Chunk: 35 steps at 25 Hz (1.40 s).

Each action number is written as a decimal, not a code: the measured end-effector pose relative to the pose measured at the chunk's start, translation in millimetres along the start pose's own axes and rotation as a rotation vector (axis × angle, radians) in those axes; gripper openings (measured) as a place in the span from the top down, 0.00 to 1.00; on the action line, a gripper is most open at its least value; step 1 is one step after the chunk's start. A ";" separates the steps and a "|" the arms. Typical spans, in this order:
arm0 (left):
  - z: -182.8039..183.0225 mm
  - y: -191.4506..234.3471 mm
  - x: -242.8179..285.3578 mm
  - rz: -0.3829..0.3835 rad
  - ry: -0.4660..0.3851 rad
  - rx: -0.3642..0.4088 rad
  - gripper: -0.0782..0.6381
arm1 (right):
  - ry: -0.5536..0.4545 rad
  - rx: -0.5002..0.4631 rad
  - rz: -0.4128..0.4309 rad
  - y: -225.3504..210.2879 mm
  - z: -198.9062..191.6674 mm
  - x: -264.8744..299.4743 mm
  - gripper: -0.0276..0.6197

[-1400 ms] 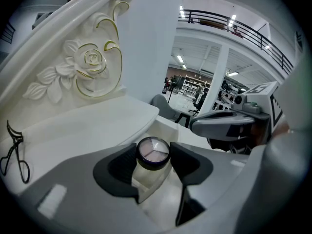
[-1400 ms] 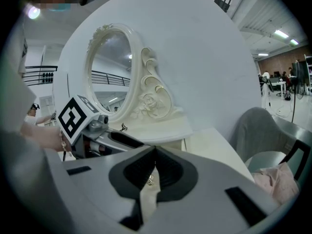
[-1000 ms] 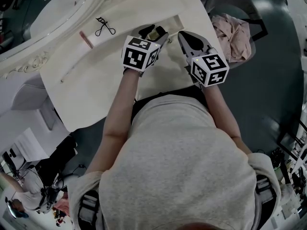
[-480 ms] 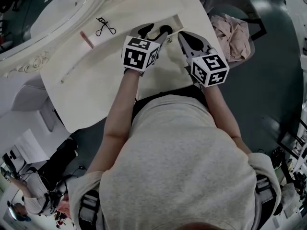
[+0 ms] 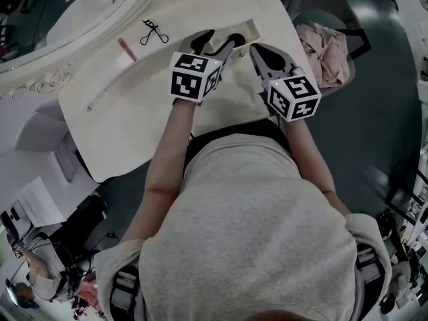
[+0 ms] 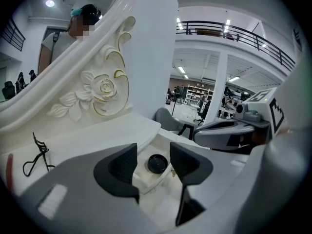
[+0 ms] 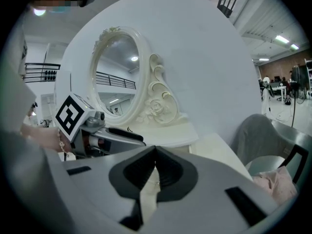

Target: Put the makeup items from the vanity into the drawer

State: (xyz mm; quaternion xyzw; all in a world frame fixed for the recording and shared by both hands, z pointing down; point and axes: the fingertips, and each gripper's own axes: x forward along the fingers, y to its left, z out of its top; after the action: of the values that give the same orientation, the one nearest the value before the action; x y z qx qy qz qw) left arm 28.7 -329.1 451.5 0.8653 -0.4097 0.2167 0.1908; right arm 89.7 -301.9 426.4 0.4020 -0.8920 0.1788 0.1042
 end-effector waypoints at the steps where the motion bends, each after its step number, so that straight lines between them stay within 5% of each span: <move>1: 1.7 -0.7 -4.6 -0.004 -0.008 -0.003 0.59 | -0.004 0.003 0.008 3.7 2.1 -0.1 0.95; 14: 24.7 0.7 -74.7 -0.002 -0.195 0.012 0.60 | -0.083 -0.085 0.024 57.1 41.4 -6.7 0.95; 25: 21.7 11.3 -140.7 0.069 -0.353 -0.006 0.82 | -0.121 -0.182 0.046 107.4 62.4 -13.7 0.95; 35: 3.0 5.2 -162.9 0.043 -0.376 -0.050 0.88 | -0.126 -0.188 0.088 131.3 63.9 -10.8 0.95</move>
State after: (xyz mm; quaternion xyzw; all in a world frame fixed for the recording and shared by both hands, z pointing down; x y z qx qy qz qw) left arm -67.6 -231.7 363.3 0.8766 -0.4619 0.0450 0.1275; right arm -5.0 -239.8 333.6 0.3615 -0.9263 0.0729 0.0771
